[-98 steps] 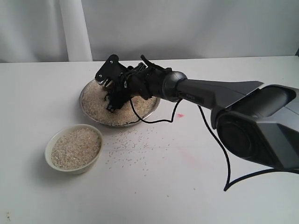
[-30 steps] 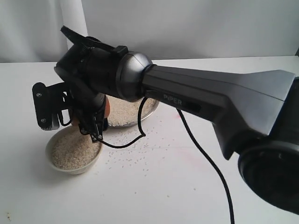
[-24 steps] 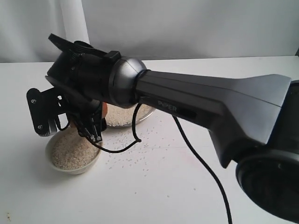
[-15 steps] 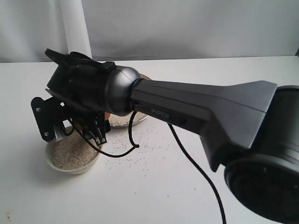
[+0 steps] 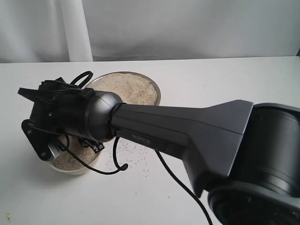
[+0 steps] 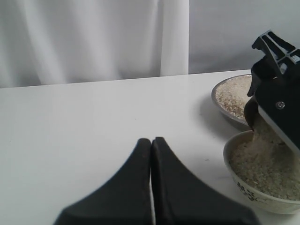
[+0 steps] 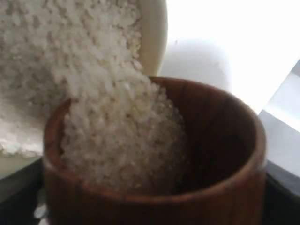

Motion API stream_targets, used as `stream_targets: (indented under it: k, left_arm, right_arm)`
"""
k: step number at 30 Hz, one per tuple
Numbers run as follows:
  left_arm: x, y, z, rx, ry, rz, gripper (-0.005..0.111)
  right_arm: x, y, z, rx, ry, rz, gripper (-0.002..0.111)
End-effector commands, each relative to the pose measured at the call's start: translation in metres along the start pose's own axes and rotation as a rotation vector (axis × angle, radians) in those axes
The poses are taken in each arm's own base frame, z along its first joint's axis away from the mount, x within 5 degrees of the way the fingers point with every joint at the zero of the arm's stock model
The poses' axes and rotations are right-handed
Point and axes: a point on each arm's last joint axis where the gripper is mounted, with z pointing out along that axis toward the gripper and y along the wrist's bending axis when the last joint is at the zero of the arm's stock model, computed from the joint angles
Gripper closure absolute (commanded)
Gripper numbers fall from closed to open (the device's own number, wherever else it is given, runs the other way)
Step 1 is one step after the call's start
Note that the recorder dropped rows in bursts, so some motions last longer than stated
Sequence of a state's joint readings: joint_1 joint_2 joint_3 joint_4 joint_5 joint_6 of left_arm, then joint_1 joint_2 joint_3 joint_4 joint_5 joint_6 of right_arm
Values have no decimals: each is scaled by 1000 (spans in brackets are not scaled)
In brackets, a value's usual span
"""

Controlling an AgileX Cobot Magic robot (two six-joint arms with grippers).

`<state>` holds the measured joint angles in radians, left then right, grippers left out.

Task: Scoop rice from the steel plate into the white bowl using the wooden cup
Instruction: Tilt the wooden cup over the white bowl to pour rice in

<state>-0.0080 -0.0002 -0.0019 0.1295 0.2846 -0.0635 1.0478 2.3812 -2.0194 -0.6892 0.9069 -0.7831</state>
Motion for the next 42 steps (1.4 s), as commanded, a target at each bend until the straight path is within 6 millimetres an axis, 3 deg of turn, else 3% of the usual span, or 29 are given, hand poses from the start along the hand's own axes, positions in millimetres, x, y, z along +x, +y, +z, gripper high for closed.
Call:
stream_targets:
  k: [1,18,32,42]
  left_arm:
    - [0,0,0,6,-9,-13,107]
    - [0,0,0,6,-9,-13,107]
    - [0,0,0,6,-9,-13,107]
    - [0,0,0,6,-9,-13,107]
  right_arm:
    - [-3,-4,-7,70,54,-70,108]
    - [-2,-6,-12,110,146,-125,108]
    - [-6,4,-18,29,190,-96,108]
    - [-14,13,-28,-16,252,-178,108]
